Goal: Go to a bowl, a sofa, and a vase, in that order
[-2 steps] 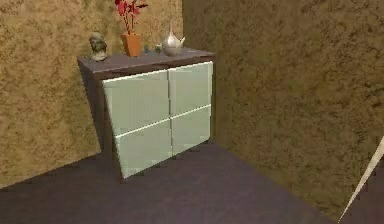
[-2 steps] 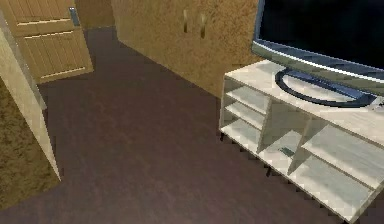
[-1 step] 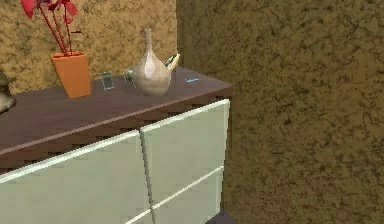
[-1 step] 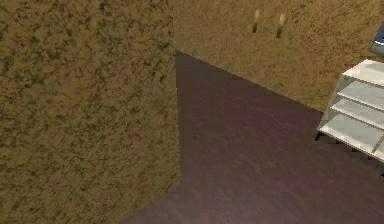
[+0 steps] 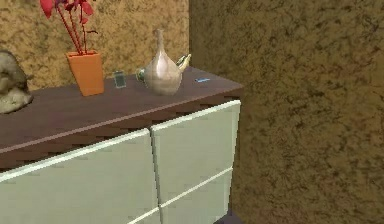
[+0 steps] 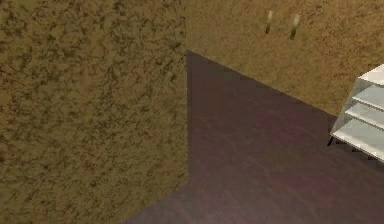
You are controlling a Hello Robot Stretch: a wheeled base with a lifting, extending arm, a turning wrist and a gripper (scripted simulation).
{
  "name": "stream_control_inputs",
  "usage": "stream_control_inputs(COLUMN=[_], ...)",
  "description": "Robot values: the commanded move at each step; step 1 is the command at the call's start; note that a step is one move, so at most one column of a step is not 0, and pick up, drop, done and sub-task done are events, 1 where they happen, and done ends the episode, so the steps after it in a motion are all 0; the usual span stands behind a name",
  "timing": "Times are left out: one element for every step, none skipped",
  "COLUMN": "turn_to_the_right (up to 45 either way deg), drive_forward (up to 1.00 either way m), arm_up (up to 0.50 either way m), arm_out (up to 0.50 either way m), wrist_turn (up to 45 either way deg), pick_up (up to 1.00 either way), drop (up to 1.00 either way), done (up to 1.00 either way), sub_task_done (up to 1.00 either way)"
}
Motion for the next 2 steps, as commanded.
stream_control_inputs(turn_to_the_right=[0.0, 0.0], drive_forward=[0.10, 0.00], arm_up=[0.00, 0.00], arm_out=[0.00, 0.00], wrist_turn=[0.0, 0.0], pick_up=[0.00, 0.00], drop=[0.00, 0.00], done=[0.00, 1.00], sub_task_done=[0.00, 0.00])
